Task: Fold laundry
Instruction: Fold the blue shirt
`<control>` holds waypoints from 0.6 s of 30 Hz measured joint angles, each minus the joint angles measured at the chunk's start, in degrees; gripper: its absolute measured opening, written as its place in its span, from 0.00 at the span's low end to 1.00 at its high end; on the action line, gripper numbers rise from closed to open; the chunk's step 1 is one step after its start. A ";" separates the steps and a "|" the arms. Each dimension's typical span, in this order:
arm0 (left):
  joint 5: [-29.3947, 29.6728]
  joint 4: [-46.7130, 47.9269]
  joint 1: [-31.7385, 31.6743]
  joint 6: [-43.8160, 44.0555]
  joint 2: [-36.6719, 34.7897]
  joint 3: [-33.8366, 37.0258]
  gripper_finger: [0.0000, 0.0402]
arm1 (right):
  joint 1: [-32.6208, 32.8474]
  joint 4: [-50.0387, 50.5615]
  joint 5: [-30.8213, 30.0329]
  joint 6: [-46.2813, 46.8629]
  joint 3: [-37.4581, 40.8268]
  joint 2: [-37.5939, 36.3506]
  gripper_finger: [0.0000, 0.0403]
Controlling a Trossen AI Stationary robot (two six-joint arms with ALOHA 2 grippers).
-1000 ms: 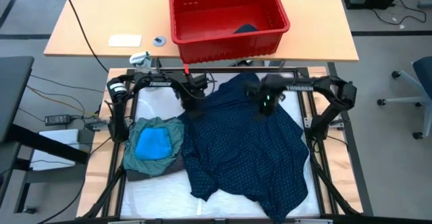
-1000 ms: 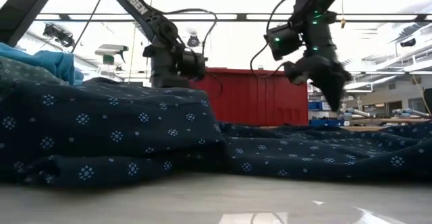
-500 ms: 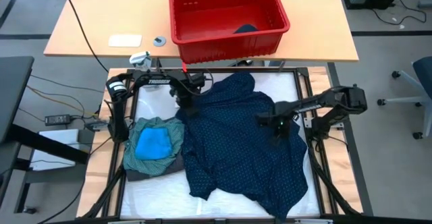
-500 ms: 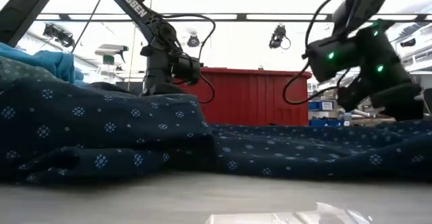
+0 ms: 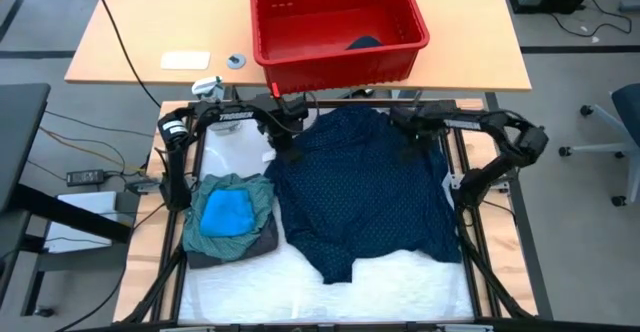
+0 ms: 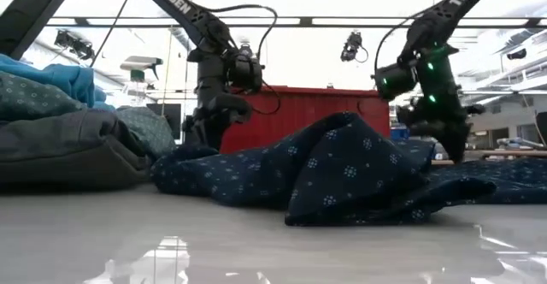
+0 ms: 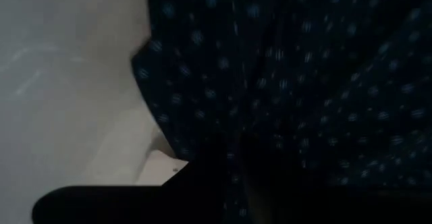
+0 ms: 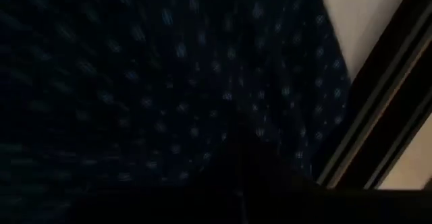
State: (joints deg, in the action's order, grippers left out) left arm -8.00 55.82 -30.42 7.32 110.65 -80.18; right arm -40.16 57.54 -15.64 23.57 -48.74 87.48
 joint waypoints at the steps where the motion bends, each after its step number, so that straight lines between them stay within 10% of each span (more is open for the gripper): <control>1: 0.39 0.66 -0.24 -0.27 0.00 -0.95 0.12 | -0.62 0.87 1.36 -0.04 -1.14 -0.79 0.01; 8: 2.86 1.86 -0.90 -5.42 -3.30 -5.53 0.09 | 2.81 7.11 15.69 0.27 -2.41 -9.70 0.01; 18: -4.28 -14.03 11.30 1.36 -14.26 1.00 0.02 | 25.10 -0.93 25.94 4.94 4.92 -23.01 0.01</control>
State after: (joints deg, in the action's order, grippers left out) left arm -12.28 41.79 -19.13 8.68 96.39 -79.17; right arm -15.07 56.61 10.31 28.51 -43.82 64.47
